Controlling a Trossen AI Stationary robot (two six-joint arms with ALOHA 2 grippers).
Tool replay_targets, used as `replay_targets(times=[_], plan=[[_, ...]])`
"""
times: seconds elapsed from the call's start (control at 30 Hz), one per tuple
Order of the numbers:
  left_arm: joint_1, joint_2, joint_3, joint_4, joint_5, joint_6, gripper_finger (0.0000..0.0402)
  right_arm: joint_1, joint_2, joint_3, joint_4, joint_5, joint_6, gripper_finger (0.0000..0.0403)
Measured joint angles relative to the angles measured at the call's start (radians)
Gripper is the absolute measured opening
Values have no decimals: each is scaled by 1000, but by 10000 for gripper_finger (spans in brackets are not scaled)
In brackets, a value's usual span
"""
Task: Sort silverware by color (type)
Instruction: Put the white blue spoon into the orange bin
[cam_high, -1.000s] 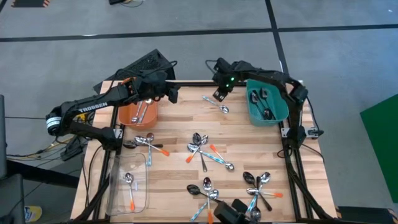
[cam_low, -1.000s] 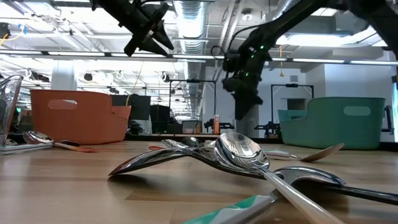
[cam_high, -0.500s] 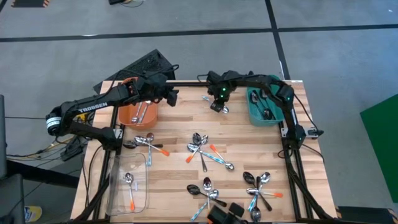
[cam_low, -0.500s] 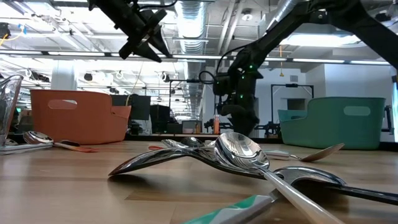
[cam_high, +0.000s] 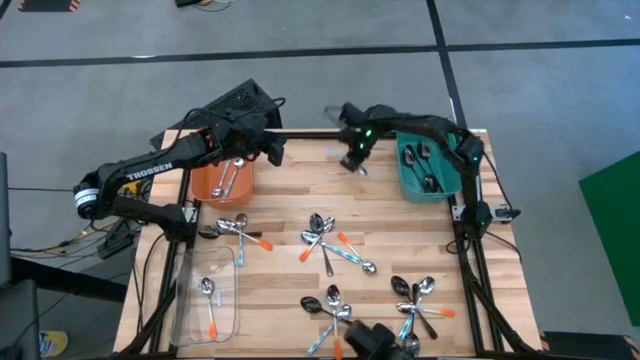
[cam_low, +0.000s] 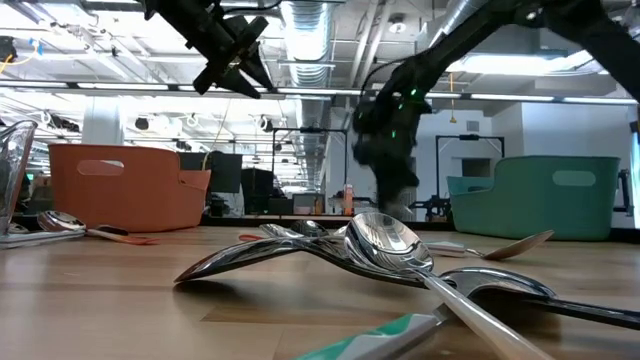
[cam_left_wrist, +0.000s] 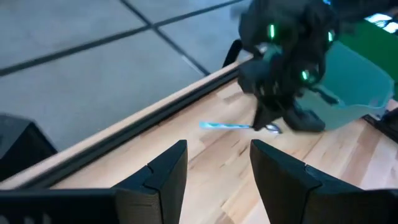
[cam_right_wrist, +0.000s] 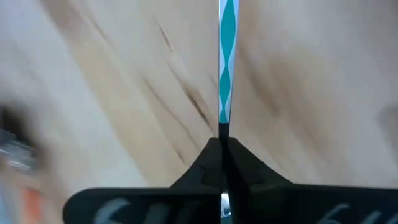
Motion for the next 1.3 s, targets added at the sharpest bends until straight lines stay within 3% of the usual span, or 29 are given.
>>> replay_targets(times=[0.2, 0.33, 0.57, 0.8, 1.1, 1.3], plan=[[33, 2, 0, 105, 106, 7, 163, -52, -133, 0, 114, -195, 48, 10], [58, 5, 0, 198, 190, 14, 163, -46, -243, 1, 241, -247, 68, 10], [109, 13, 0, 412, 312, 15, 199, 21, -359, 3, 510, -234, 71, 9], [102, 64, 1, 694, 401, 55, 237, 97, -374, 2, 668, -204, 67, 9], [116, 73, 1, 706, 404, 51, 207, 155, -374, 2, 742, -190, 34, 9], [115, 73, 1, 718, 500, 93, 165, 168, -374, 2, 761, -187, 34, 8]])
